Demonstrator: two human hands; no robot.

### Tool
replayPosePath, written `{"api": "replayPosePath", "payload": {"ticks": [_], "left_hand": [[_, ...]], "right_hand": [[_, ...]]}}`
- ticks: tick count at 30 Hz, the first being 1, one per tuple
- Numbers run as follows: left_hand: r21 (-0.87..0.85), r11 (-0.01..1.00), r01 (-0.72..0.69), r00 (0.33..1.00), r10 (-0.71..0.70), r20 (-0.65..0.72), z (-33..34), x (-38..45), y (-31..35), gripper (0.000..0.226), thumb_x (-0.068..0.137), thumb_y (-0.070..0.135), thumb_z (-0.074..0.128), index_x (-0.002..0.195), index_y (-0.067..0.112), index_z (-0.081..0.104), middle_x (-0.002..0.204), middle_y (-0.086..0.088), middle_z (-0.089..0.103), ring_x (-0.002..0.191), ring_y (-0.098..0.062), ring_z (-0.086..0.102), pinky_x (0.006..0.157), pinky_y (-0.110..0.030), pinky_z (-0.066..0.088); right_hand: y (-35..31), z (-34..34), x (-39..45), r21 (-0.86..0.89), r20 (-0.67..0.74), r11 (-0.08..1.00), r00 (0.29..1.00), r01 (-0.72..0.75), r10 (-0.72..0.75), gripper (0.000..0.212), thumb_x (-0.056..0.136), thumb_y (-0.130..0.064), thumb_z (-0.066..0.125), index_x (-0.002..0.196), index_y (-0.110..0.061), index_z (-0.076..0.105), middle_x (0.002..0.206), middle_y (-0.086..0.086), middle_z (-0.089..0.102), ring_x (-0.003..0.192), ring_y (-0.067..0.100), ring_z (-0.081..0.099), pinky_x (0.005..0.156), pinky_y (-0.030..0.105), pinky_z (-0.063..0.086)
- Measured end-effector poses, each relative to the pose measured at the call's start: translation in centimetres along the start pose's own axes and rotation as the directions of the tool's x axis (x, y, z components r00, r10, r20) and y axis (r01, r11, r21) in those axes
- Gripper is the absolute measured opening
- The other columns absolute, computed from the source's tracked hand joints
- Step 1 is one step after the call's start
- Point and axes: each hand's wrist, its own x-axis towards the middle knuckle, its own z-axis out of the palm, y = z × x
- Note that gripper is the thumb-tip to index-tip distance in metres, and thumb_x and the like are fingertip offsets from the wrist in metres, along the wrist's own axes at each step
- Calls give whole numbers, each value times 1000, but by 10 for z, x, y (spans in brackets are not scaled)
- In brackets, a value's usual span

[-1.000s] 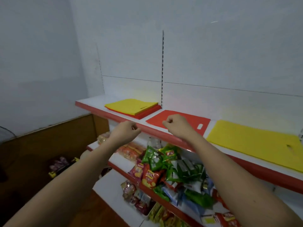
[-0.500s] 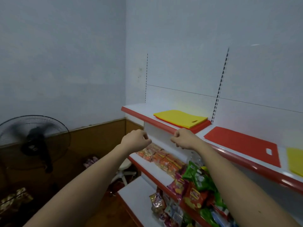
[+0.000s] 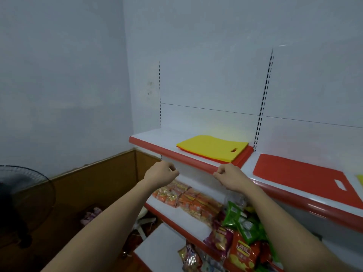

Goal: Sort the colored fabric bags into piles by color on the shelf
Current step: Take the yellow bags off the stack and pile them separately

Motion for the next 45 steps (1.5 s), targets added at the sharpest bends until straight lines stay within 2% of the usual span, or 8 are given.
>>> {"api": "replayPosePath", "payload": {"ticks": [3, 6, 10, 19, 24, 32, 38, 45], "left_hand": [[-15, 999, -46, 999, 45, -20, 0, 43, -6, 26, 95, 35, 56, 92, 12, 68, 89, -12, 71, 82, -26, 67, 69, -41, 54], [-49, 995, -82, 995, 80, -53, -7, 85, -10, 18, 95, 32, 57, 89, 17, 66, 85, -3, 68, 78, -18, 62, 64, -33, 47], [-165, 980, -108, 993, 96, -75, -8, 136, -14, 14, 93, 27, 58, 90, 19, 69, 82, 0, 68, 78, -21, 63, 71, -36, 51], [-222, 959, -178, 984, 172, -49, 13, 253, -25, 14, 86, 20, 63, 98, 22, 69, 96, 3, 66, 78, -17, 59, 67, -28, 41], [-191, 968, -164, 986, 167, 4, 47, 309, -42, 30, 81, 21, 65, 111, 22, 67, 118, -6, 60, 112, -29, 53, 90, -38, 46], [-238, 952, -194, 981, 192, -31, 86, 335, -60, 45, 83, 33, 64, 126, 20, 62, 130, -11, 52, 124, -32, 42, 95, -40, 40], [-97, 980, -173, 985, 174, 4, 88, 340, -57, 64, 83, 59, 63, 131, 18, 57, 136, -8, 45, 129, -31, 38, 101, -43, 36], [-64, 988, -138, 988, 142, 57, 89, 344, -56, 63, 84, 56, 63, 126, 10, 57, 135, -14, 41, 130, -35, 33, 103, -45, 32]], "right_hand": [[10, -8, 24, 32, -147, 998, 988, -53, 57, 22, 94, -30, 55, 82, -13, 62, 78, 3, 66, 74, 23, 61, 70, 35, 48], [15, -8, 40, 96, -265, 992, 958, -86, 108, 17, 95, -26, 53, 83, -16, 58, 74, 3, 63, 70, 24, 59, 62, 35, 47], [25, -6, 60, 134, -422, 982, 889, -134, 179, 13, 96, -21, 50, 93, -13, 59, 82, 6, 64, 76, 27, 62, 72, 41, 51], [49, -19, 122, 201, -484, 925, 789, -321, 379, 13, 95, -16, 52, 101, -7, 59, 89, 3, 59, 88, 25, 57, 76, 34, 44], [65, 10, 164, 244, -553, 868, 673, -433, 491, 28, 93, -23, 60, 112, -2, 57, 113, 18, 57, 86, 25, 53, 70, 31, 37], [79, 36, 168, 308, -728, 869, 493, -387, 477, 21, 90, -19, 67, 106, -9, 57, 85, -1, 52, 70, 11, 47, 55, 22, 33], [80, 39, 169, 257, -778, 888, 464, -380, 424, 23, 97, -5, 49, 116, -16, 55, 104, 6, 55, 68, 21, 51, 58, 33, 36], [83, 42, 171, 281, -763, 893, 483, -351, 430, 27, 92, 0, 46, 99, -23, 59, 105, 9, 59, 74, 22, 46, 64, 30, 32]]}}
